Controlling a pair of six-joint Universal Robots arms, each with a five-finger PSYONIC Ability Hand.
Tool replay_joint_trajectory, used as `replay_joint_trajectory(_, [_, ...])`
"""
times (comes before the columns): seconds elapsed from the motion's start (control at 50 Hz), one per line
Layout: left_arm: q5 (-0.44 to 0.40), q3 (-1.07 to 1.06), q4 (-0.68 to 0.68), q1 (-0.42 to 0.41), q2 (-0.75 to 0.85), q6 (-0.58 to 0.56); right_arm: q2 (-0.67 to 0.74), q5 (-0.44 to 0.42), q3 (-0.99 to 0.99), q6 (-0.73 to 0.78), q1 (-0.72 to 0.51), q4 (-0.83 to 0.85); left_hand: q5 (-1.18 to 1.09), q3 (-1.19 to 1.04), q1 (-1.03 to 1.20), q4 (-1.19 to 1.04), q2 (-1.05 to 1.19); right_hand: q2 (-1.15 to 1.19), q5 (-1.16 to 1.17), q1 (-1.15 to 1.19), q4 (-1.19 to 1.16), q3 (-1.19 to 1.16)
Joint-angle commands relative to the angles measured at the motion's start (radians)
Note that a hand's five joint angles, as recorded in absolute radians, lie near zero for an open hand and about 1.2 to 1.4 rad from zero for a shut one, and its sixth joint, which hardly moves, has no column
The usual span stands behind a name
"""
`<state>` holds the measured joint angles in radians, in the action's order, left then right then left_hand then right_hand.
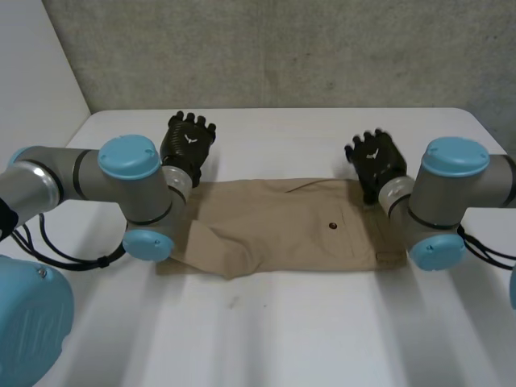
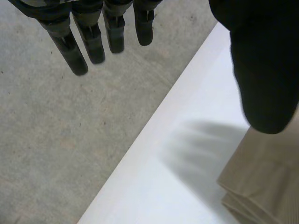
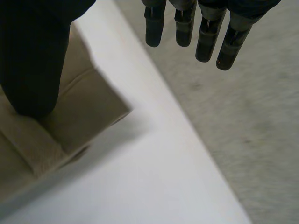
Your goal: Fold the shorts.
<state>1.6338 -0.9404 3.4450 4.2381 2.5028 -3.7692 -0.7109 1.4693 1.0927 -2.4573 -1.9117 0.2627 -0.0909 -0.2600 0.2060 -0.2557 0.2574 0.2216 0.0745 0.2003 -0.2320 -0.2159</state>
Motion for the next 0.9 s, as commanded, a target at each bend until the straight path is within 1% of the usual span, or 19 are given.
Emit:
replay_joint_trajectory(0.02, [0.012,-0.103,0.037,-0.026,-0.129,-0.001,-0.156,0.066,0.062,-0.115,0.003,0.090,0.087,0.082,-0.028,0.077,-0.079,-0.047,-0.074,-0.026,0.057,0.041])
replay_joint_trajectory(0.06, [0.014,-0.162,0.037,-0.027,-0.197,0.005,-0.214,0.066,0.085,-0.175,0.005,0.084,0.084,0.079,-0.025,0.074,-0.076,-0.047,-0.074,-0.026,0.057,0.041])
replay_joint_trajectory(0.12, [0.014,-0.236,0.034,-0.029,-0.275,0.008,-0.284,0.060,0.128,-0.218,0.006,0.064,0.078,0.073,-0.019,0.069,-0.070,-0.047,-0.074,-0.026,0.057,0.041])
replay_joint_trajectory(0.16, [0.015,-0.331,0.028,-0.030,-0.355,0.019,-0.358,0.036,0.176,-0.233,0.008,0.007,0.064,0.058,-0.004,0.054,-0.056,-0.047,-0.074,-0.026,0.057,0.041])
replay_joint_trajectory(0.2, [0.015,-0.400,0.023,-0.032,-0.410,0.032,-0.398,0.011,0.209,-0.235,0.014,-0.051,0.064,0.058,-0.004,0.054,-0.056,-0.047,-0.074,-0.026,0.057,0.041])
replay_joint_trajectory(0.22, [0.014,-0.478,0.020,-0.033,-0.467,0.054,-0.426,-0.019,0.242,-0.239,0.019,-0.110,0.064,0.058,-0.004,0.054,-0.056,-0.047,-0.074,-0.026,0.057,0.041])
replay_joint_trajectory(0.26, [0.012,-0.537,0.019,-0.033,-0.511,0.075,-0.444,-0.049,0.277,-0.241,0.032,-0.170,0.064,0.058,-0.004,0.054,-0.056,-0.043,-0.070,-0.022,0.053,0.037])
replay_joint_trajectory(0.3, [0.009,-0.625,0.019,-0.033,-0.564,0.113,-0.456,-0.076,0.326,-0.249,0.060,-0.250,0.061,0.055,-0.001,0.051,-0.053,0.016,-0.012,0.037,-0.005,-0.021])
replay_joint_trajectory(0.34, [0.006,-0.673,0.020,-0.032,-0.587,0.140,-0.464,-0.092,0.367,-0.249,0.077,-0.292,0.061,0.055,-0.001,0.051,-0.053,0.071,0.044,0.093,-0.061,-0.077])
replay_joint_trajectory(0.36, [0.005,-0.695,0.020,-0.032,-0.594,0.152,-0.475,-0.105,0.409,-0.250,0.091,-0.319,0.058,0.052,0.002,0.048,-0.050,0.156,0.129,0.177,-0.146,-0.162])
replay_joint_trajectory(0.38, [0.003,-0.727,0.022,-0.030,-0.599,0.176,-0.482,-0.109,0.429,-0.250,0.097,-0.324,0.052,0.047,0.007,0.042,-0.044,0.189,0.162,0.210,-0.179,-0.195])
replay_joint_trajectory(0.44, [0.003,-0.771,0.023,-0.020,-0.593,0.209,-0.498,-0.127,0.516,-0.250,0.129,-0.307,0.043,0.038,0.016,0.033,-0.035,0.233,0.206,0.255,-0.223,-0.239])
replay_joint_trajectory(0.5, [0.008,-0.784,0.025,-0.015,-0.569,0.218,-0.498,-0.149,0.576,-0.247,0.157,-0.272,0.037,0.032,0.022,0.027,-0.029,0.239,0.212,0.260,-0.229,-0.245])
replay_joint_trajectory(0.6, [0.012,-0.784,0.028,0.014,-0.486,0.218,-0.487,-0.173,0.659,-0.241,0.197,-0.148,0.037,0.032,0.022,0.027,-0.029,0.339,0.311,0.360,-0.328,-0.344])
replay_joint_trajectory(0.76, [0.024,-0.767,0.036,0.037,-0.429,0.213,-0.409,-0.190,0.671,-0.239,0.203,-0.050,0.037,0.032,0.022,0.027,-0.029,0.389,0.361,0.410,-0.378,-0.394])
replay_joint_trajectory(0.88, [0.043,-0.771,0.034,0.039,-0.420,0.212,-0.366,-0.215,0.664,-0.238,0.201,-0.007,0.037,0.032,0.022,0.027,-0.029,0.489,0.461,0.510,-0.478,-0.494])
replay_joint_trajectory(0.9, [0.046,-0.773,0.034,0.040,-0.421,0.212,-0.360,-0.216,0.662,-0.236,0.200,0.004,0.037,0.032,0.022,0.027,-0.029,0.576,0.549,0.597,-0.565,-0.582])
